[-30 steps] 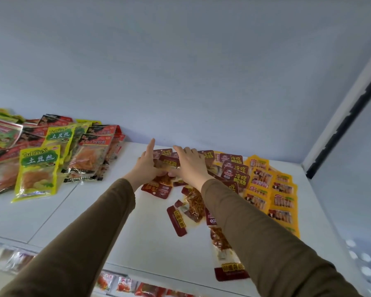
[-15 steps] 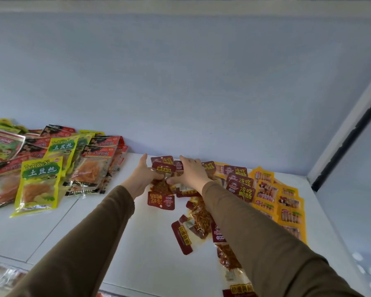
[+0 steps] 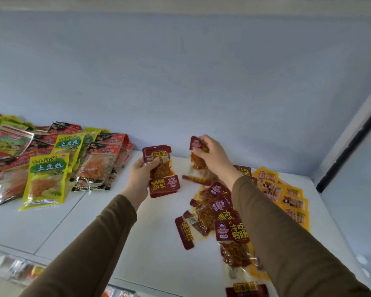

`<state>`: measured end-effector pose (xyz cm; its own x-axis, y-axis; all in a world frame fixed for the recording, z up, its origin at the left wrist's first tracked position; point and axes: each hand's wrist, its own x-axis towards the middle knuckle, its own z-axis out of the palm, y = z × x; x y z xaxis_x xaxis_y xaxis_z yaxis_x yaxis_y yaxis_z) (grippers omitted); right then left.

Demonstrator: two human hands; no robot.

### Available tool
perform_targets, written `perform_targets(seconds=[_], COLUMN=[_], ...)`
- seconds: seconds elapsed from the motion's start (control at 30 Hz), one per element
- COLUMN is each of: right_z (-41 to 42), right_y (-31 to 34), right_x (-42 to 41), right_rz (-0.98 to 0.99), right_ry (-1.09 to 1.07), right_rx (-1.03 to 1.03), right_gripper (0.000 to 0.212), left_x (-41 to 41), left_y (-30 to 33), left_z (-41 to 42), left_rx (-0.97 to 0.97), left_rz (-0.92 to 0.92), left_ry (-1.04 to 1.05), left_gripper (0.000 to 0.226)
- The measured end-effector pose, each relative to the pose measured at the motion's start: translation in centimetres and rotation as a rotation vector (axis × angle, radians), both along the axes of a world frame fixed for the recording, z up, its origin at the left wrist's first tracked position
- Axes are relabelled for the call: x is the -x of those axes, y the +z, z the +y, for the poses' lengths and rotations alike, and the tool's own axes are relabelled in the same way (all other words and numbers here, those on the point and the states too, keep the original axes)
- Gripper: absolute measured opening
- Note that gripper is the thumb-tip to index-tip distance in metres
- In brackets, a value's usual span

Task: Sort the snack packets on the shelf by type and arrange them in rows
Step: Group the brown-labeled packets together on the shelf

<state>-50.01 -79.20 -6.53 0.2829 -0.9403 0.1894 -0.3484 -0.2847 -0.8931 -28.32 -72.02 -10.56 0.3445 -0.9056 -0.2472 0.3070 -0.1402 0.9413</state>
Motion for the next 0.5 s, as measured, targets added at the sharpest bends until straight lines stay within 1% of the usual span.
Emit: perform_targets(seconds=[0.1,0.13,0.17,0.2,0.27,0.3,0.37,0.43,0.5], right_z=[1.1,1.7,2.2,2.8,3.6,3.9,4.4,5.0,5.7], right_y=[2.8,3.3,3.4,3.2,2.1,1.6,0.8,0.2,-0.3], right_x=[-0.3,-0.9,-1.7,-2.6,-4.1,-4.5,-5.2,-5.9,-6.7], right_rz=[-0.237,-0.273,-0.247,-0.164,0.055,0.111,0.103,0.058,-0.032], right_ry=[0.113,0.168,0.208,0.224,0.171,0.119,0.038,0.004,-0.024], right_rx=[-0.072,-0.113,-0.127,-0.107,0.014,0.06,0.076,0.061,0.031], right_gripper=[0.026,0.028,0.029,0.03,0.034,0.037,0.043,0.047,0.045], left_x=[0.7,1.3,1.8,2.3,2.9,2.9,2.5,2.2,2.2], left_y=[1.1,1.4,1.8,2.2,2.9,3.2,3.4,3.1,2.6], left_z=[0.9,1.1,1.3,1.5,1.9,2.2,2.9,3.7,4.5], left_rx=[-0.007,-0.008,-0.003,0.0,-0.022,-0.043,-0.069,-0.031,0.001], left_rz=[-0.01,-0.004,0.022,0.053,0.092,0.125,0.195,0.127,0.056], left_ry=[-0.005,-0.022,-0.044,-0.074,-0.116,-0.13,-0.192,-0.316,-0.367], left_gripper=[0.024,0.021,0.019,0.02,0.029,0.037,0.056,0.066,0.078])
